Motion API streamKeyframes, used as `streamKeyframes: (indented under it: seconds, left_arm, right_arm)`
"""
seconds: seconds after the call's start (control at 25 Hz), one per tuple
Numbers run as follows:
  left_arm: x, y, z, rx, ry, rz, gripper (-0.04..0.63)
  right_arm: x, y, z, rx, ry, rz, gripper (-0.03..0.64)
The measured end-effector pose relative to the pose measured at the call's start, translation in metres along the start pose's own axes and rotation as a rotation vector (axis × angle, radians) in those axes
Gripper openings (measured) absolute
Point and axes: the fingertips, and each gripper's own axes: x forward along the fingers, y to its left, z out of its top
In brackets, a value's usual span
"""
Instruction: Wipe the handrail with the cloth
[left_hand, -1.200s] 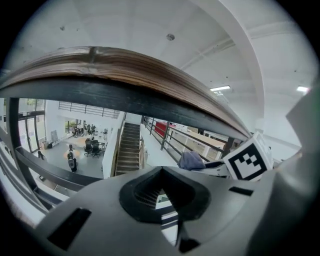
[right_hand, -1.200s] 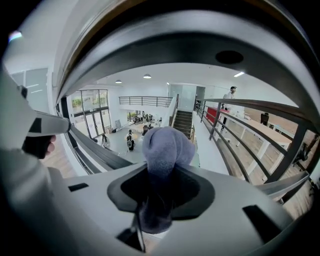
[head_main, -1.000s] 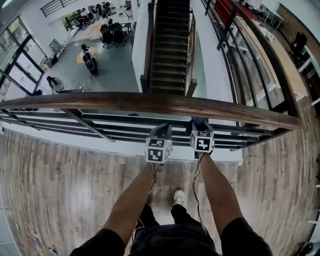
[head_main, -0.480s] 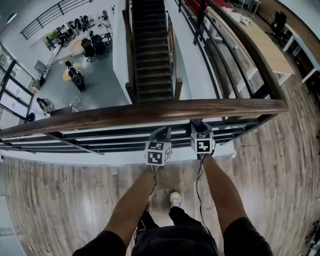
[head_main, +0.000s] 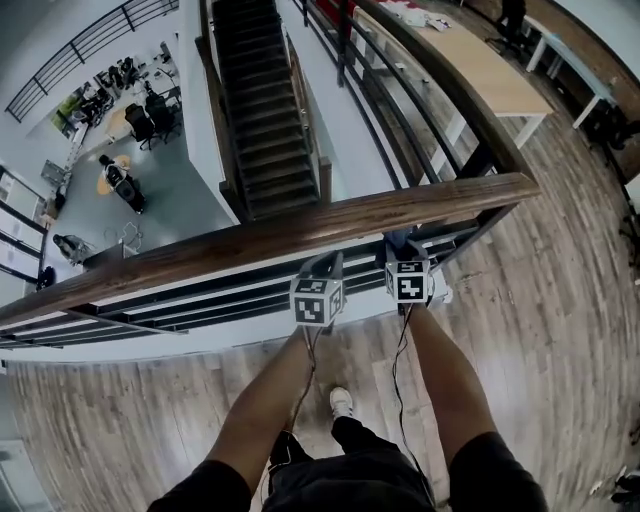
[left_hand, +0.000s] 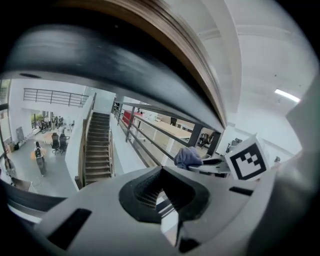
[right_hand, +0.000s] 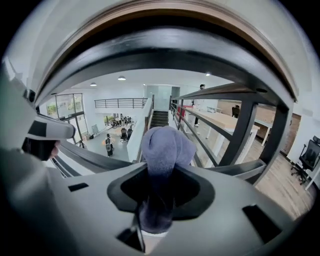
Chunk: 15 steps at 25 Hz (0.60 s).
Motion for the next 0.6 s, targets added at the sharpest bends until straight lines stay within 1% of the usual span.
streamKeyframes:
  seconds: [0.16, 0.28, 0.4, 0.48, 0.6]
  left_arm:
    - [0.026, -0.03, 0.0, 0.037, 0.019, -0.035, -0.002]
    - [0.038, -0.048, -0.004, 0.044, 0.036, -0.056, -0.002]
    - [0.051, -0.066, -0.008, 0.056, 0.047, -0.083, -0.002]
    - [0.062, -0.08, -0.008, 0.075, 0.046, -0.105, -0.002]
    - [0.077, -0.097, -0.006, 0.097, 0.046, -0.135, -0.002]
  right_arm:
    - [-0.001, -0.044, -0.006, -0.006, 0.013, -0.04, 0.115]
    - [-0.005, -0.079, -0.012, -0.006, 0.025, -0.091, 0.115]
    - [-0.006, -0.117, -0.026, 0.001, 0.062, -0.13, 0.115]
    - [-0.004, -0.137, -0.033, -0.024, 0.084, -0.134, 0.115]
    - [0.001, -0.157, -0.036, -0.046, 0.09, -0.129, 0.115]
